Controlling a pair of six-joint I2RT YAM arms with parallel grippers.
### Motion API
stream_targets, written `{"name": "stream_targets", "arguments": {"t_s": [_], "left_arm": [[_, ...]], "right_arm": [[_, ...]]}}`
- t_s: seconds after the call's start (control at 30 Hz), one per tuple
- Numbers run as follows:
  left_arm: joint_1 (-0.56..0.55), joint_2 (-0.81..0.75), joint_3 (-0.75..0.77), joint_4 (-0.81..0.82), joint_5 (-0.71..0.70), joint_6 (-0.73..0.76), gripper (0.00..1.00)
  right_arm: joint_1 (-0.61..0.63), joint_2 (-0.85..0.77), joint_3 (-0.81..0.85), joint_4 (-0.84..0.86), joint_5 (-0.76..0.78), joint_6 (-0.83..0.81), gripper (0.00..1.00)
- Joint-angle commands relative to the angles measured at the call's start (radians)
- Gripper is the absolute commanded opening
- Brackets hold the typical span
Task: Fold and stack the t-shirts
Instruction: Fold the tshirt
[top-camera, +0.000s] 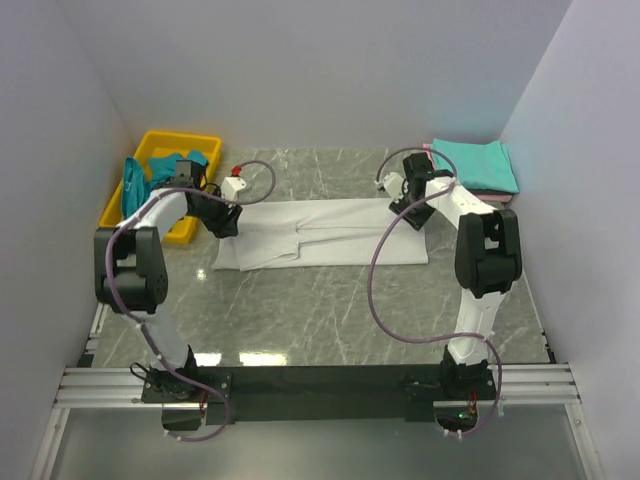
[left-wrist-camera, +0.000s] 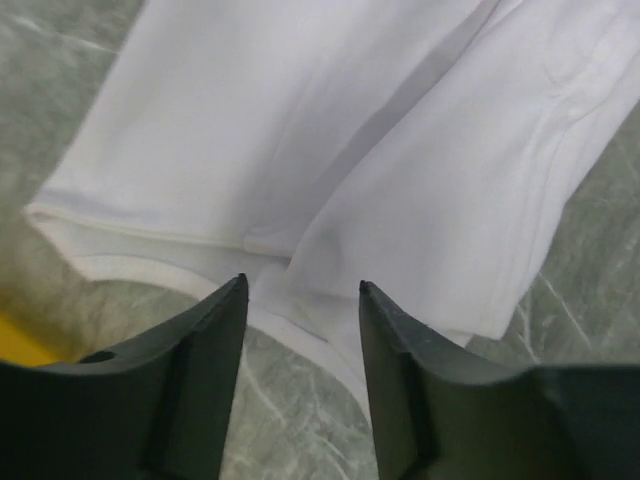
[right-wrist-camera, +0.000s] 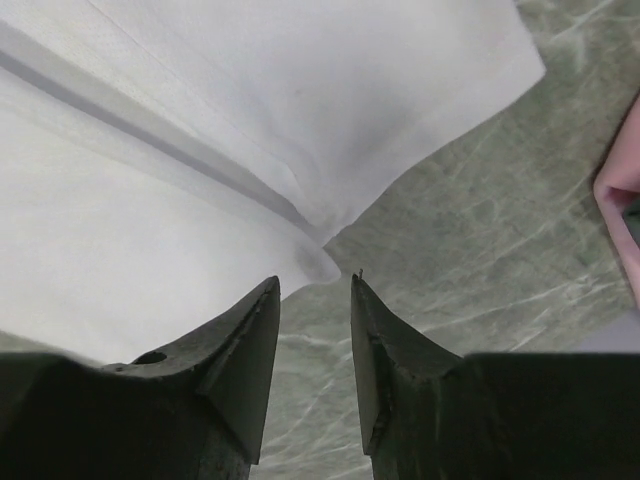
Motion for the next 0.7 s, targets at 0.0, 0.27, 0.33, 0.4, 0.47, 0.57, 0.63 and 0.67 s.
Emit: {"name": "stream_targets", "arguments": {"t_s": [0.0,0.27,0.33,0.4,0.47,0.57,0.63,0.67], "left_arm": [[0.007,-0.203,-0.042,-0.013,0.073,0.003,0.55],[-0.089,-0.357,-0.314,0.071,-0.051,0.020,0.60],[-0.121,-0.370,-0.363,0.096,-0.102,0.029,0.59],[-0.158,-0.380,-0.390,0.114,-0.134,0.052,0.59],[-0.177,-0.377,-0.427,0.137,-0.182,0.066,0.58],[-0.193,-0.352,-0.446,0.174,-0.206,0.084,0.57],[-0.201,-0.332,-0.438,0.180,-0.211,0.093,0.58],[-0.206,-0.312,-0.440,0.183,-0.217,0.096,0.58]], "right_arm": [[-0.008,-0.096,0.075,-0.073,-0.056,0.100,0.42],[-0.004,-0.096,0.104,-0.207,-0.216,0.196,0.33],[-0.001,-0.107,0.087,-0.203,-0.227,0.205,0.32],[-0.001,-0.113,0.066,-0.198,-0.228,0.205,0.32],[-0.001,-0.113,0.054,-0.195,-0.230,0.206,0.32],[-0.001,-0.107,0.047,-0.201,-0.235,0.205,0.32],[0.001,-0.105,0.043,-0.201,-0.233,0.202,0.31],[0.001,-0.107,0.041,-0.201,-0.232,0.200,0.31]]}}
